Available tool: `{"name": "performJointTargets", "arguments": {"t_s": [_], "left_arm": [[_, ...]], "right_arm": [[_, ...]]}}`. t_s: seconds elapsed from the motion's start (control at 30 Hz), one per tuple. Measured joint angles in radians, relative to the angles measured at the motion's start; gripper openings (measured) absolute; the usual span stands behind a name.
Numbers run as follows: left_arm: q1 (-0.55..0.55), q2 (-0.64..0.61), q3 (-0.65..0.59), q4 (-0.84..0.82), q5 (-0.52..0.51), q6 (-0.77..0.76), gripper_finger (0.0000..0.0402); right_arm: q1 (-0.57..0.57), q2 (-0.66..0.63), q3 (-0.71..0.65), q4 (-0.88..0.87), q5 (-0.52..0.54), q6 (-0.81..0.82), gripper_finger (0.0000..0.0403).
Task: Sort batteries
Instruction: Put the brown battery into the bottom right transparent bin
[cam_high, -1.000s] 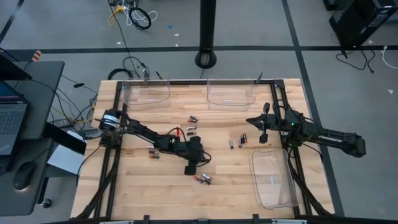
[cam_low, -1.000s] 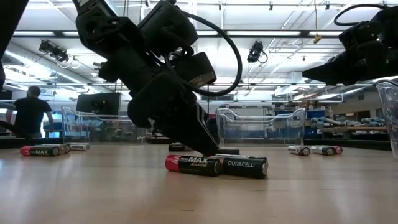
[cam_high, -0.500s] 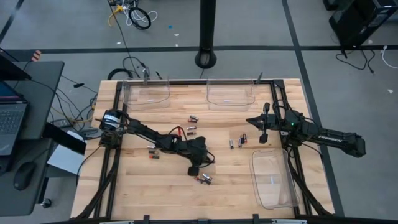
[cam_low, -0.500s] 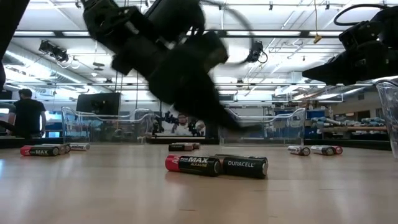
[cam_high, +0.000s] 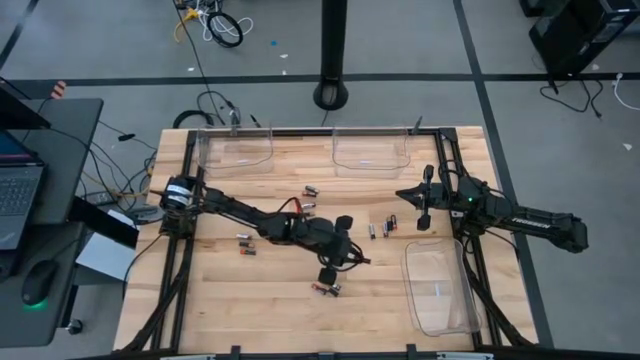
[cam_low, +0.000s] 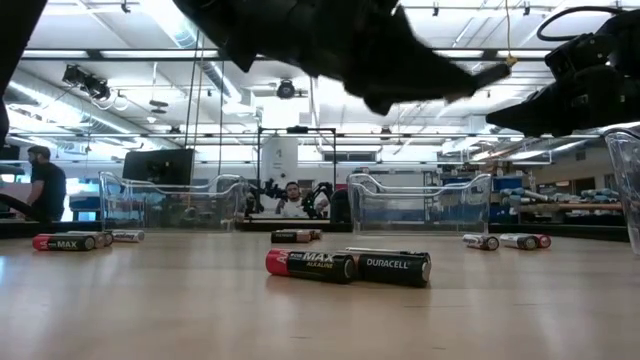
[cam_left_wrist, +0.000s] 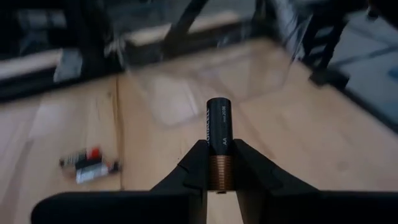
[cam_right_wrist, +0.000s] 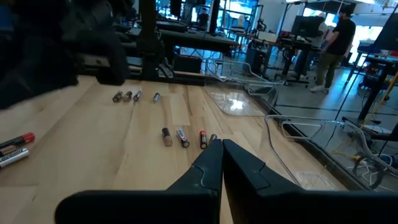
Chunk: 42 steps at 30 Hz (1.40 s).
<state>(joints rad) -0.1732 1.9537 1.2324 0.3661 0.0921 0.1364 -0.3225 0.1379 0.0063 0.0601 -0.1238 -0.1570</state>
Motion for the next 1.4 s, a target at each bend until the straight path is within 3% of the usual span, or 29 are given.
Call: {"name": "performJointTargets", "arguments": {"t_s": [0.37, 0.63, 0.9, 1.1, 1.4], "left_arm": [[0.051, -0.001, -0.158, 0.472, 0.116, -0.119, 0.0056], [0.102, -0.001, -0.263, 0.785, 0.16, -0.234, 0.0056], [0.147, -0.001, -0.282, 0.951, 0.067, -0.306, 0.0056], [0.177, -0.001, -0.282, 1.033, 0.033, -0.296, 0.0056], [0.217, -0.001, -0.258, 1.034, 0.025, -0.266, 0.0056]], "right_arm": [[0.0, 0.0, 0.0, 0.043, 0.0, -0.003, 0.0022], [0.005, 0.0, 0.0, 0.256, -0.005, 0.069, 0.0022], [0.073, 0.067, 0.0, 0.441, -0.026, 0.239, 0.0015], [0.18, 0.186, 0.04, 0.528, 0.071, 0.312, 0.0068], [0.34, 0.452, 0.22, 0.55, 0.251, 0.248, 0.0148]]}}
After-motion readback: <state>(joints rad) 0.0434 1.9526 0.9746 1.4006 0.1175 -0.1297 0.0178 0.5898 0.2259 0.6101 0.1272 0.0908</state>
